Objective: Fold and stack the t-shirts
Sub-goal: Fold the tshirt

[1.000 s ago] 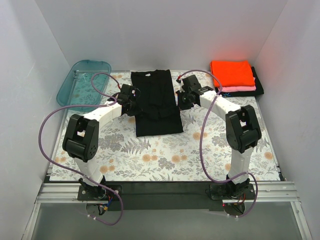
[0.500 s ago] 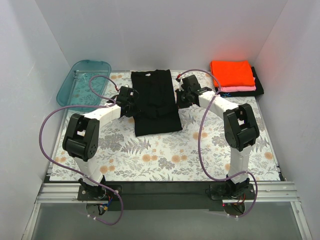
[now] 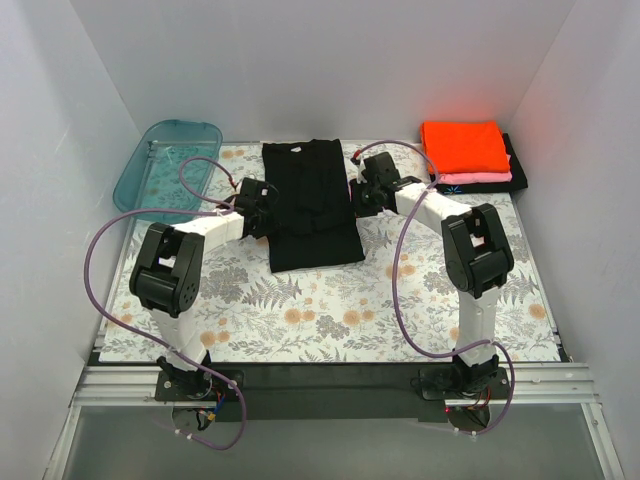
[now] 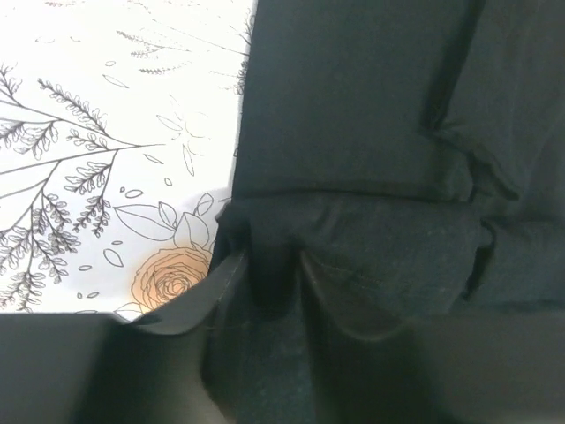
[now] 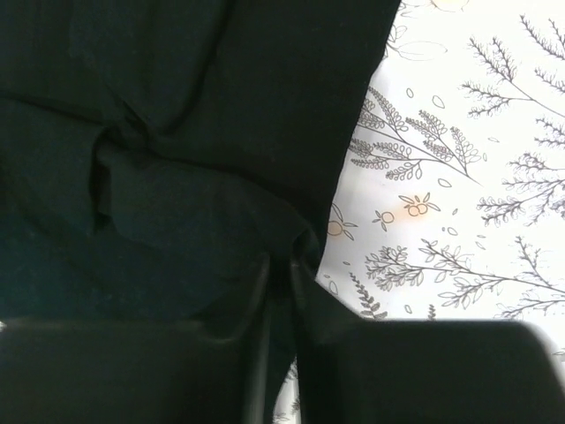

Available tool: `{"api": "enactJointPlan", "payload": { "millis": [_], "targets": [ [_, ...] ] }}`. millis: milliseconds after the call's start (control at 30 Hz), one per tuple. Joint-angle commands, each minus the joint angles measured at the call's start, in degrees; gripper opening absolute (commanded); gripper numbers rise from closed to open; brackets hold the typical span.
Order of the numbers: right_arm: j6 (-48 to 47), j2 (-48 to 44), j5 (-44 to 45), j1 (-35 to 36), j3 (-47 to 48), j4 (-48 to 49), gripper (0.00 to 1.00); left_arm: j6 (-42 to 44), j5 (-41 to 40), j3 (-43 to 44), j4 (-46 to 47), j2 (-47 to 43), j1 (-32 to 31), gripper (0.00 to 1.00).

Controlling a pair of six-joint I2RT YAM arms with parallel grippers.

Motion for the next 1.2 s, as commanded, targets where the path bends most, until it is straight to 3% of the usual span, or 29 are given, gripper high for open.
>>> {"api": "enactJointPlan", "payload": {
  "millis": [0,33,67,200,333,367,467,500,633,767,1167],
  "targets": [
    [-1.26,-0.69,-1.02,-0.33,1.71,2.57,0.26,-0.35,-2.54,-0.09,0.94,-3.2,0.37,0.35],
    [-1.26,-1.74,-0.84,-0.33,1.71,2.57,0.32,-0.35,-2.54,0.0,0.5,-3.99,0.37,0.42],
    [-1.35,-2.27,-0.41,-0.33,1.71,2.57,0.41,-0.17,-2.54,0.17,0.32,-5.13,0.37,0.58],
    [-1.0,-5.78,0.04,0.02,1.19,2.04,0.52,-0.17,-2.72,2.8,-3.62,-10.05,0.2,0.82],
    [-1.26,-10.8,1.97,3.26,-2.32,2.13,0.54,-1.75,-3.16,0.97,-6.53,-17.51,-2.17,0.84],
    [-0.82,-11.32,1.97,3.88,-2.94,2.48,0.51,-2.19,-2.46,0.01,-6.62,-18.41,-4.01,0.82],
    [-0.03,-11.68,0.92,6.51,-5.31,5.11,0.42,-5.0,-1.49,-4.65,-5.13,-19.56,-8.22,0.6],
    [0.06,-10.81,0.48,7.65,-5.58,5.73,0.4,-5.44,-1.49,-5.97,-3.47,-19.3,-9.37,0.47],
    [0.59,-6.95,-2.6,9.77,-4.53,7.66,0.29,-7.64,-0.09,-8.79,-1.0,-15.26,-11.49,0.26],
    [1.2,-3.51,-5.67,11.0,-4.09,10.56,0.2,-9.57,1.76,-9.67,-0.56,-10.95,-11.85,0.22],
    [1.64,5.98,-4.98,11.18,-1.28,16.28,0.18,-11.07,7.3,-15.03,-0.82,-7.6,-12.02,0.2]
  ]
}}
